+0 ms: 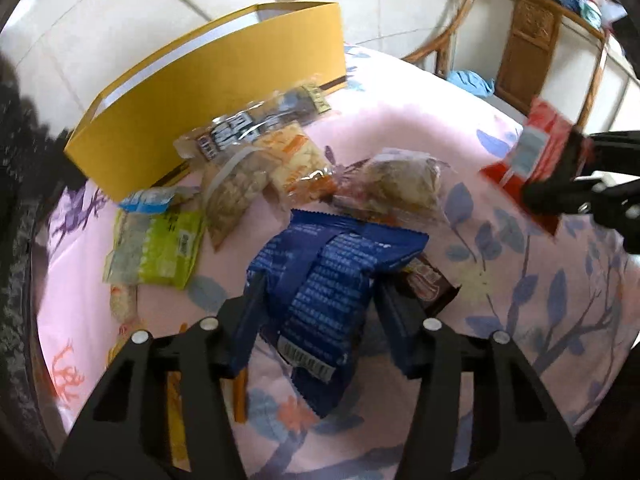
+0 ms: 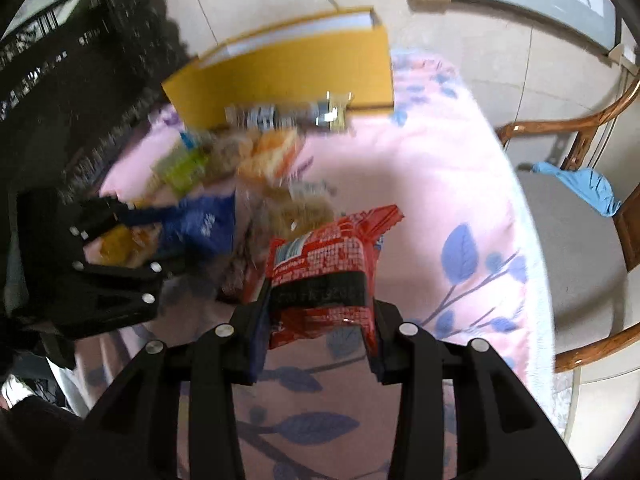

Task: Organize snacks
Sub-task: 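Carry the red and blue bags over the yellow box and release both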

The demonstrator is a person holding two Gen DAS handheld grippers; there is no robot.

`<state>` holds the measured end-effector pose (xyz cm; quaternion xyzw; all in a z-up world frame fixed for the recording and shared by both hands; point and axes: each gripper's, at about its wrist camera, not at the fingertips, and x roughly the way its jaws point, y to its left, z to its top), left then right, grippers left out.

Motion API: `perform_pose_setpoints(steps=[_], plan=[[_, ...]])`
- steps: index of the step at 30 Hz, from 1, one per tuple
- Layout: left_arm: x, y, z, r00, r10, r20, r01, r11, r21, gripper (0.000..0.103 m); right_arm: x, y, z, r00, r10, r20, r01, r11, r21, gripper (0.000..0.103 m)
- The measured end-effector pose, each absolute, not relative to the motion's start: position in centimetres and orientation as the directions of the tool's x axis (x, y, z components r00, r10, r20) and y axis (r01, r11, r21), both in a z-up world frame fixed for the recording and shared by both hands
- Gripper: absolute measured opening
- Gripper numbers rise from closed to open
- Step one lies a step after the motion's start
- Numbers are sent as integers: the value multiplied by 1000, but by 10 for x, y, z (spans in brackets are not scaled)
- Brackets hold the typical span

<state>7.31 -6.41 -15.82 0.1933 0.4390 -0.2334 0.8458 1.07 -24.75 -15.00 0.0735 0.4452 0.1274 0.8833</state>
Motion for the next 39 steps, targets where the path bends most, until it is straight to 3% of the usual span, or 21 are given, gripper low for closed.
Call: perform_pose_setpoints(steps=[6,9,18,24,28,35,36,37,38,39], plan=[[62,-53,-115,558,-342,-756,555,831,34,54,5,-265,-103,664,296,-687,-159,953,257,40],[65,-48,-90,595,-330,-733,530,847,49,53,4,-270,-77,714,290,-637,-164,954,250,40],[139,-29,-9,807,-125,-577,204,976,73,54,64,-277,-25,785,289,-548,-210,956,204,40],[210,-9,15,806,31,-591,-5,999,45,54,159,-262,1,768,377,-517,-282,925,255,40],[250,-3,10,803,70,-591,-22,996,88,54,233,-252,1,735,410,-540,-261,906,333,40],[303,9,-19,762,52,-646,-10,998,69,55,292,-225,-19,713,394,-580,-262,917,301,41],[310,7,-22,761,54,-646,0,997,82,59,298,-222,-22,711,395,-582,-267,917,296,45],[315,7,-24,767,64,-639,0,995,100,85,304,-218,-26,712,379,-591,-265,925,274,56],[315,7,-24,776,98,-623,-28,992,121,100,309,-212,-30,708,333,-623,-245,943,225,96],[311,7,-23,790,135,-598,-63,988,139,101,312,-209,-33,704,289,-648,-220,957,188,102]])
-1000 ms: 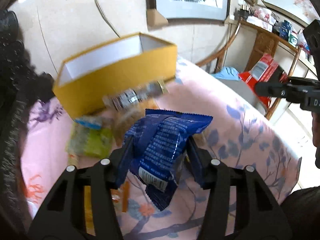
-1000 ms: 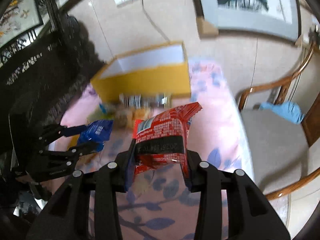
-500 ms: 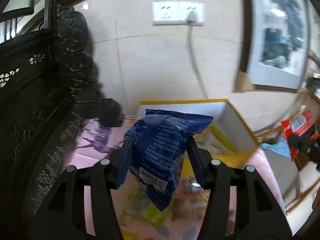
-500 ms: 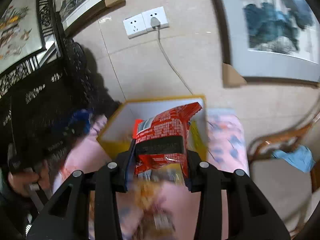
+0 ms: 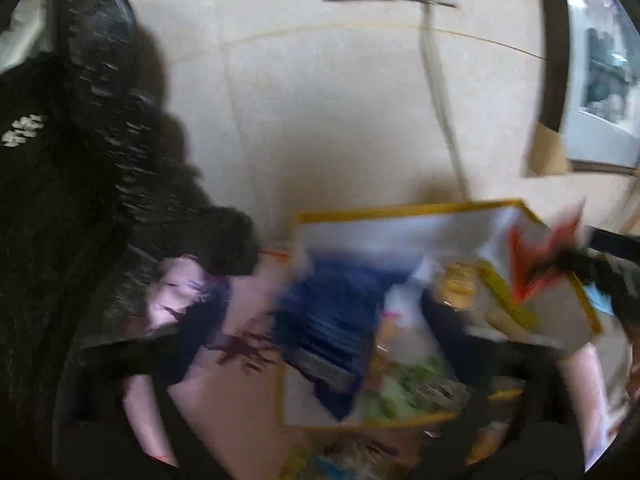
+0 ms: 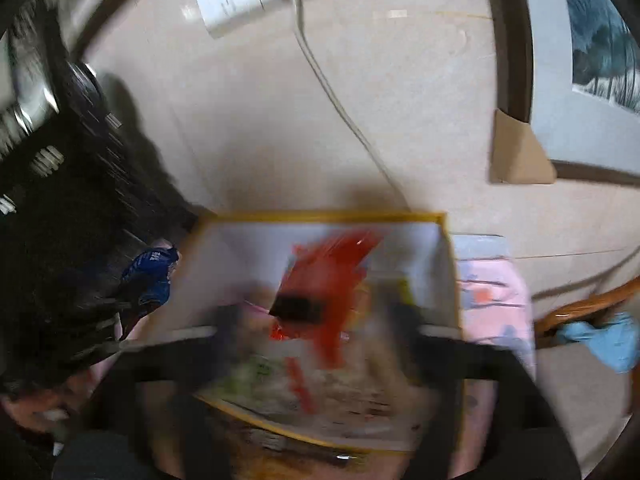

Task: Organize snacks
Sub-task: 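Carry the red and blue bags over the yellow box and release both, then grasp the clear bread packet with the right gripper while the left grasps the yellow cake packet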

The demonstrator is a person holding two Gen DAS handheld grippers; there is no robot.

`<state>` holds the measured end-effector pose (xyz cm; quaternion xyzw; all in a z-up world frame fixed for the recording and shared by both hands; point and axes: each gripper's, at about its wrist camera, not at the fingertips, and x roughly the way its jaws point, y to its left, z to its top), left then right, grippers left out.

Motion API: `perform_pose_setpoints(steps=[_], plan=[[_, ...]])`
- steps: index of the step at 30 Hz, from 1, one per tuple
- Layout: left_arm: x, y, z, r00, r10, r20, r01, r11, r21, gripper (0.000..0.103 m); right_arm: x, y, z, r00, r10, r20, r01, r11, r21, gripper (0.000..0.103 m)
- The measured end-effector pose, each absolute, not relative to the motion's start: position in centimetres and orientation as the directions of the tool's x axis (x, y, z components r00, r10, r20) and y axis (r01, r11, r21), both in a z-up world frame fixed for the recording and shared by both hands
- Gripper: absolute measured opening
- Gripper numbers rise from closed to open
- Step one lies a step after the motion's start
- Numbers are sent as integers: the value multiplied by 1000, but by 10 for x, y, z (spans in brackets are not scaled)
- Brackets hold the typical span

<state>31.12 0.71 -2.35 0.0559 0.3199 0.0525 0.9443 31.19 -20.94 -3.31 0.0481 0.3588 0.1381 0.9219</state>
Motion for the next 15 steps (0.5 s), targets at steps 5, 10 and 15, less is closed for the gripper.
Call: perform_pose_setpoints(steps=[5,10,15], plan=[[281,33,-28,777,157,-609,-101,987,125,101,282,-213,-39,697,291,-655,-258,955,149,102],[197,69,-57,698,216,-682,-141,976,165,101,207,-207,-82,567,315,-761,-400,913,81,102],[125,92,-95,586,301,-752,-155,953,260,101,142,-195,-162,427,256,-867,-401,913,73,102]])
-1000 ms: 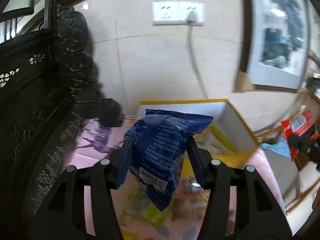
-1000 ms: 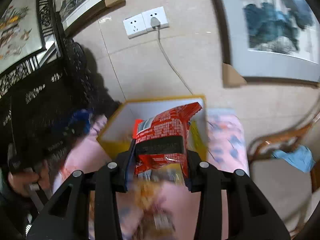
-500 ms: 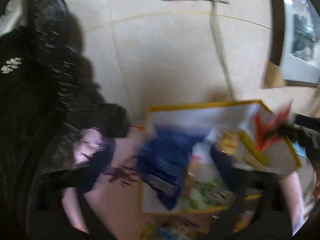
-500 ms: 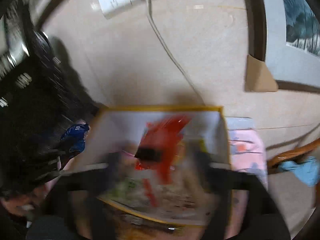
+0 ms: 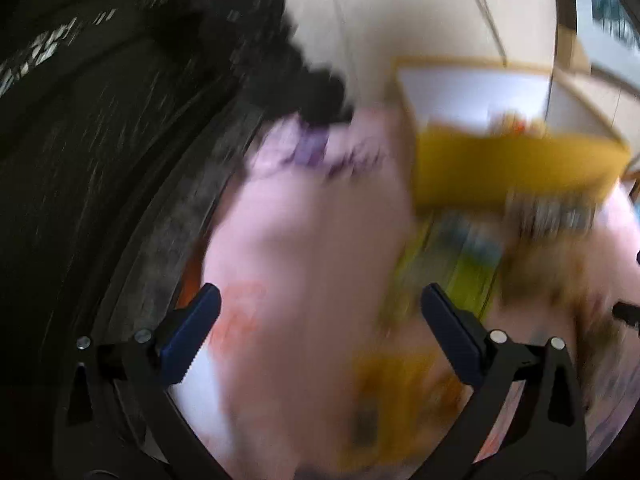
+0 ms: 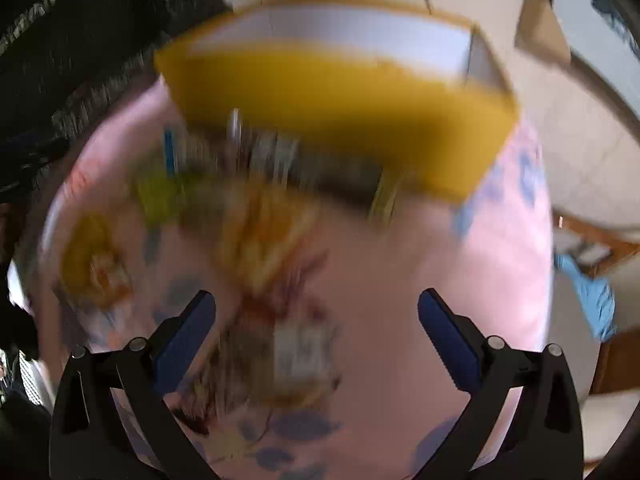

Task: Organize snacks
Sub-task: 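Grasp the clear bread packet with the right gripper while the left grasps the yellow cake packet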

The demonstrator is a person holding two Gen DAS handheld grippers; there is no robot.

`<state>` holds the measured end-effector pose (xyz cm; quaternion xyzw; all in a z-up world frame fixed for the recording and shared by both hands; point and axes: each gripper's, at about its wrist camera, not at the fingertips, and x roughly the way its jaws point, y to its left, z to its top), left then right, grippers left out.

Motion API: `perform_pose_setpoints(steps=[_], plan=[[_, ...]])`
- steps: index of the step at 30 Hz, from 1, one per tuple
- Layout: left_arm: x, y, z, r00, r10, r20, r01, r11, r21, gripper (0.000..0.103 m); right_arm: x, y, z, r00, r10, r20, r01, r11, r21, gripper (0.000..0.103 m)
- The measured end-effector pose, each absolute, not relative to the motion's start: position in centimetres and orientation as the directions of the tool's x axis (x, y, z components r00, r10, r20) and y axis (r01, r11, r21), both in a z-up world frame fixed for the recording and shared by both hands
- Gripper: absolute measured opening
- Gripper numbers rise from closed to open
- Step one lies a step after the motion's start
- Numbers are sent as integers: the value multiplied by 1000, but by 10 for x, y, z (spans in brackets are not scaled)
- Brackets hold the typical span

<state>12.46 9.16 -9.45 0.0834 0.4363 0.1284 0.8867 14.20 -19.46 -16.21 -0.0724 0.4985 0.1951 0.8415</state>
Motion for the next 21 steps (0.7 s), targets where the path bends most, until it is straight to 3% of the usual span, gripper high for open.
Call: perform_pose_setpoints(steps=[5,6,9,15,17,18,21], plan=[[93,111,-122,544,214,-811,-150,976,157,101,128,-190,-200,407,259,-876,-345,932,115,99],[90,111,-122,552,213,-806,-143,977,159,101,129,-195,-200,399,287,-871,-304,937,170,94],[92,105,-129,579,152,-801,-79,988,130,101,128,-202,-197,417,301,-858,-281,940,194,65],[98,92,-154,503,117,-856,27,988,152,101,111,-216,-171,433,353,-829,-230,933,276,62],[102,94,-176,429,168,-887,7,982,189,88,104,-222,-157,456,363,-813,-227,930,288,62],[102,96,-182,406,133,-904,2,989,146,45,102,-224,-151,459,378,-804,-230,925,303,62],[102,97,-185,400,135,-906,-26,990,136,38,95,-233,-132,481,392,-784,-237,919,314,62]])
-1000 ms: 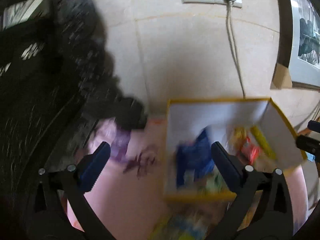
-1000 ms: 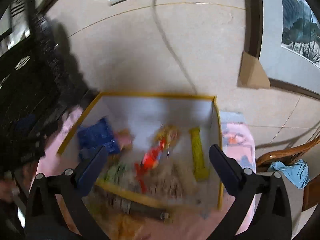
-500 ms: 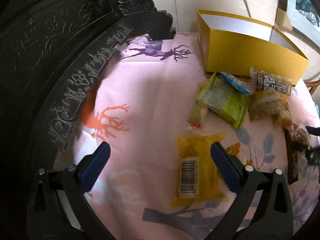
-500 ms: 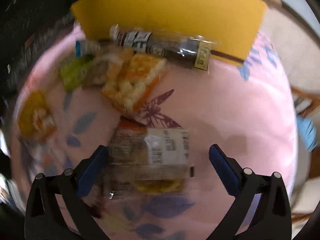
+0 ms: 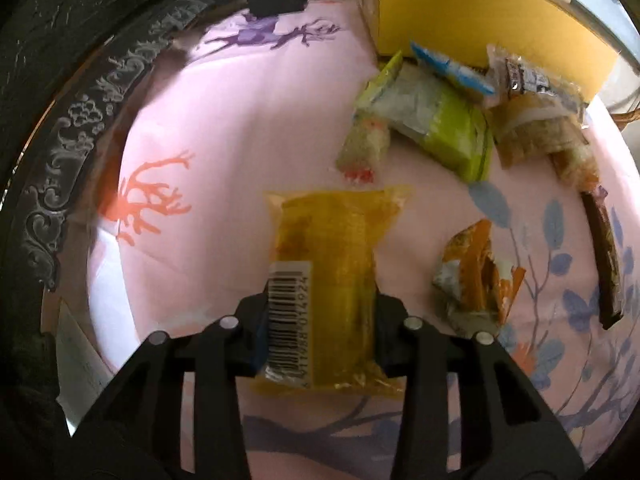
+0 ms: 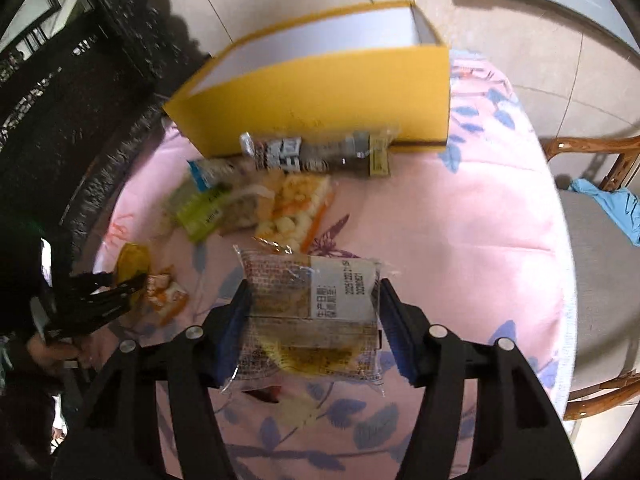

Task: Organize snacks
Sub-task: 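Grasp the clear bread packet with the right gripper while the left grasps the yellow cake packet, then carry both packets over the yellow box and open both grippers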

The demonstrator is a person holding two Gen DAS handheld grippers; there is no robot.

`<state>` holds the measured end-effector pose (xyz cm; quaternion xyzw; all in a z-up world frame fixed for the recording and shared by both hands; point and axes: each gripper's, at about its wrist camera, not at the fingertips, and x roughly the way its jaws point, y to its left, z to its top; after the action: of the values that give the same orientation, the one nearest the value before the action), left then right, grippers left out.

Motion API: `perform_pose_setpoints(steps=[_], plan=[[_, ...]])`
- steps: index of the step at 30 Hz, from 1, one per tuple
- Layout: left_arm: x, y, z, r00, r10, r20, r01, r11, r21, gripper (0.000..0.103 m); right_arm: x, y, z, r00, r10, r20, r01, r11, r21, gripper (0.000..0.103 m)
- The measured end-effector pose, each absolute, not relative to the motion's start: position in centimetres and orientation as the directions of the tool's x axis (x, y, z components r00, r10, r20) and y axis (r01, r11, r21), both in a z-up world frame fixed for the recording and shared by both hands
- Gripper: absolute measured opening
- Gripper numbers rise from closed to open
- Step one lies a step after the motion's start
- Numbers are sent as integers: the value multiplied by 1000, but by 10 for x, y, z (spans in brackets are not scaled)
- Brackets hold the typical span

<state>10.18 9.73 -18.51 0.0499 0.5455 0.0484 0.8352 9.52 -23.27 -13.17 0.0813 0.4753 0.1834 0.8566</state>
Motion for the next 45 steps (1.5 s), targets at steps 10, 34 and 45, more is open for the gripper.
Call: perform_pose_setpoints(steps=[10,34,45], plan=[[119,68,-88,542,186,-819,-18,978,210,38,98,-249,-57,638,389,-665,-253,921,296,62],[360,-4,-38,670,45,-741,79,988,131,38,324,-206,7,723,300,-622,-217,954,208,62],[356,-5,-36,675,80,-733,58,985,162,101,320,-201,-6,728,243,-641,-241,966,93,102]])
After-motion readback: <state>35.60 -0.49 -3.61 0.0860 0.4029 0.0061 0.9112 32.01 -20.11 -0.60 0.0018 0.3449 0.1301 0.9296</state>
